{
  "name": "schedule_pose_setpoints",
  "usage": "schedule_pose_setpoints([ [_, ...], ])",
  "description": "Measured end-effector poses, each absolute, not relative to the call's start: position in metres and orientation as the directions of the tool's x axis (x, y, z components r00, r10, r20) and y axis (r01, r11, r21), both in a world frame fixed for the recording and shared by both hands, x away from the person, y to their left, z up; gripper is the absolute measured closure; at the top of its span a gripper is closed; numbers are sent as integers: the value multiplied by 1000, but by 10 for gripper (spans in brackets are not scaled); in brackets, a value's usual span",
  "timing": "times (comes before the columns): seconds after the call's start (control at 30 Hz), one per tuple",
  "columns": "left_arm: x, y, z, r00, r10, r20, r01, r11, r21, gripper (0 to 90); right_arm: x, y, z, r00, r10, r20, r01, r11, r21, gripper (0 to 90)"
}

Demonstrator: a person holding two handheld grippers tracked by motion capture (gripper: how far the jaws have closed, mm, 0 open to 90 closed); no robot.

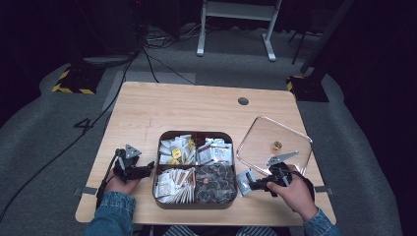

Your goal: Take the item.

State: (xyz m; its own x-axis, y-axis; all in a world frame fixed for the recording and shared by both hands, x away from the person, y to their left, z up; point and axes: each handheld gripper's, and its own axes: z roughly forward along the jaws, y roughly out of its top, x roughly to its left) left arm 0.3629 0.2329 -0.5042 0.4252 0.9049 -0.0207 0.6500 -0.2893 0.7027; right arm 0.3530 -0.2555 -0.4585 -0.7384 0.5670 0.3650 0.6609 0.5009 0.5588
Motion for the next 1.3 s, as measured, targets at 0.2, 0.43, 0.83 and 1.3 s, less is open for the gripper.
schedule_pose_setpoints([
  [0.2, 363, 233, -504, 425, 905, -21, 650, -289, 703, 254, 353, -256, -460, -727, 578, 372, 675, 502, 541, 827],
  [0.43, 363, 233, -504, 425, 905, -23, 651, -288, 702, 254, 355, -258, -462, -726, 624, 291, 654, 494, 572, 621],
  [0.83, 364, 233, -504, 426, 904, -24, 650, -288, 703, 254, 360, -271, -454, -704, 679, 209, 607, 422, 673, 435],
  [1.3, 363, 232, -504, 419, 908, -20, 652, -285, 703, 255, 363, -290, -437, -684, 702, 199, 576, 351, 738, 436],
])
